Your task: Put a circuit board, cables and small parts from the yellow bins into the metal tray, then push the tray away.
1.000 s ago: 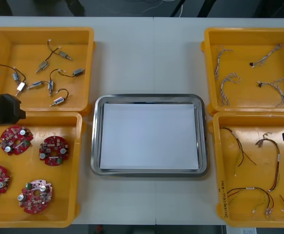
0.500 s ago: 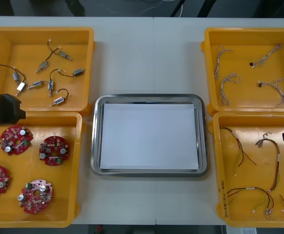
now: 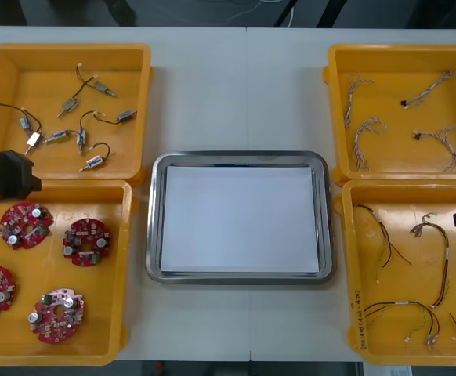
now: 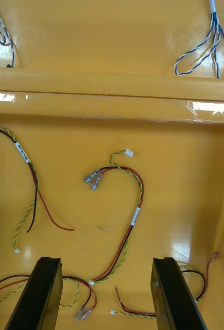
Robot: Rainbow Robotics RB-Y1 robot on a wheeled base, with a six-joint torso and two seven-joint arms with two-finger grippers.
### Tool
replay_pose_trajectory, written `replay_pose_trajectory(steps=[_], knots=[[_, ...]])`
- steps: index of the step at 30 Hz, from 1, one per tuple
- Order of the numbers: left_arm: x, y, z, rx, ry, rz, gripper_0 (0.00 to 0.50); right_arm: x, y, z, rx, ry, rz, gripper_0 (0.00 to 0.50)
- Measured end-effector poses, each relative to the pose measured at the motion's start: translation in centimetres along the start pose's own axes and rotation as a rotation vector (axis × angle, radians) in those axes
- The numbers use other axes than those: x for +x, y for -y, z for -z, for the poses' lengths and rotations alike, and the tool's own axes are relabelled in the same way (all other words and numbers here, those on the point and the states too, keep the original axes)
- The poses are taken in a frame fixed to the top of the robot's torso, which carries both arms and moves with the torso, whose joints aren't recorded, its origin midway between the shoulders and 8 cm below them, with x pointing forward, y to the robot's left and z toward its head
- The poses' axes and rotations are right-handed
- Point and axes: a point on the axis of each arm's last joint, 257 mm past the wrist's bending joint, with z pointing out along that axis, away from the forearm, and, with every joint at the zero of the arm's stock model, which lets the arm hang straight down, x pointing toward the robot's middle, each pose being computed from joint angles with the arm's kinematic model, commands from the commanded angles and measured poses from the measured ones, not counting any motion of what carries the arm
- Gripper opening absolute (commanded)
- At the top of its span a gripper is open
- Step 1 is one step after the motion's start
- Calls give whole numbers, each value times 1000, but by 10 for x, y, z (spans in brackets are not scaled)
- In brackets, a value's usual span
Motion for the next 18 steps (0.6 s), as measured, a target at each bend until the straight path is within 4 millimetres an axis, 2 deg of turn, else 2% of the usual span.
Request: replay_pose_trajectory(steps=[18], knots=[[0,0,0,0,0,0,500,0,0,0,0,0,0,500]])
